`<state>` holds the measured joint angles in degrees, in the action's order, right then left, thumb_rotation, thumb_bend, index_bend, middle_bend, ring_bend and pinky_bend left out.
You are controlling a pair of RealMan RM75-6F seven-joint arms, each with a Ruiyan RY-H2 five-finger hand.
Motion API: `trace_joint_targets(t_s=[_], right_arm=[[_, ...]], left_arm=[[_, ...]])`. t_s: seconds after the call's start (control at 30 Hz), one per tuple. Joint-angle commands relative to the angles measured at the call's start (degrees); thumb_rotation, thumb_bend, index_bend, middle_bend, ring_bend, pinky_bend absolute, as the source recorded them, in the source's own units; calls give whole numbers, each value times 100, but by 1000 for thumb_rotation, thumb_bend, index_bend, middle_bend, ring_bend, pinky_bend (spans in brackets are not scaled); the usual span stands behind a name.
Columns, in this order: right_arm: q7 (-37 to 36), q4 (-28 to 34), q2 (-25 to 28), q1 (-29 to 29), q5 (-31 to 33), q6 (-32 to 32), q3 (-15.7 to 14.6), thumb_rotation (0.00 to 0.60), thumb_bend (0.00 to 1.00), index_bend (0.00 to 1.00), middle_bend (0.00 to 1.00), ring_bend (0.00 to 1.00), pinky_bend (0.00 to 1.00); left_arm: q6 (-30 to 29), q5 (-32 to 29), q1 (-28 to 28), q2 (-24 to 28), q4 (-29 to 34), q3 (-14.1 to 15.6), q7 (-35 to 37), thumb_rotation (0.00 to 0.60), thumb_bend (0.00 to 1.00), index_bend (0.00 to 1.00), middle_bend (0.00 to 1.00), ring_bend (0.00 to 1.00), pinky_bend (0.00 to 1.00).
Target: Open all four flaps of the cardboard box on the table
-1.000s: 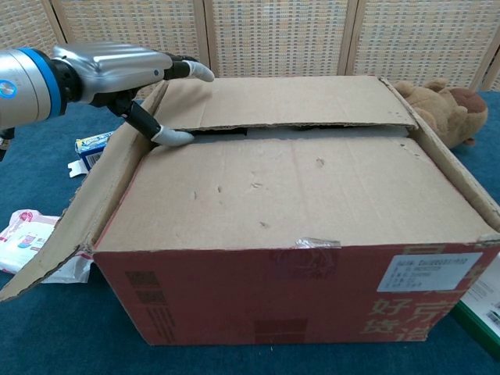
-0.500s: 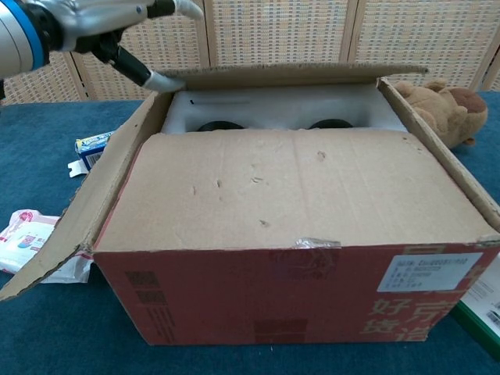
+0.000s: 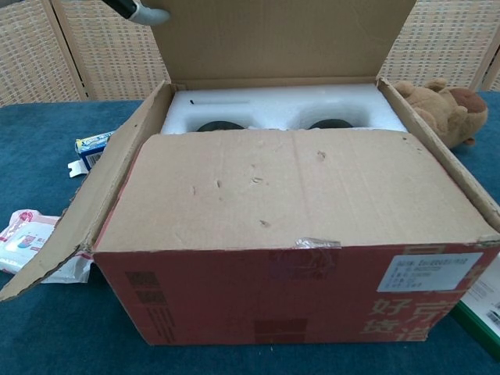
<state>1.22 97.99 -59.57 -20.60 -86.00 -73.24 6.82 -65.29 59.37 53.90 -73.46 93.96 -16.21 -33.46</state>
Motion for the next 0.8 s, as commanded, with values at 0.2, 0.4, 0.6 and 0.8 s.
trace_joint_targets(t_s=[0.2,0.4,0.6,0.8], right_arm=[[10,54,47,16,10,4,-11,600,466,4,22,0,112],[-10,60,68,26,38,30,-24,600,466,4,22,0,112],[-25,71,89,45,43,7,-22,600,466,4,22,0,112],[-80,50,94,46,53,51,-42,600,466,4,22,0,112]], left_arm=[[182,-64,387,-336,-965,-279,-68,398,294,0,0,0,0],[317,-169,530,-470,-1398,-298,-220,397,291,0,0,0,0],[418,-243,606,-564,-1660,-260,-351,397,290,0,0,0,0],[606,-315,755,-750,-2209,-135,-697,397,288,0,0,0,0]])
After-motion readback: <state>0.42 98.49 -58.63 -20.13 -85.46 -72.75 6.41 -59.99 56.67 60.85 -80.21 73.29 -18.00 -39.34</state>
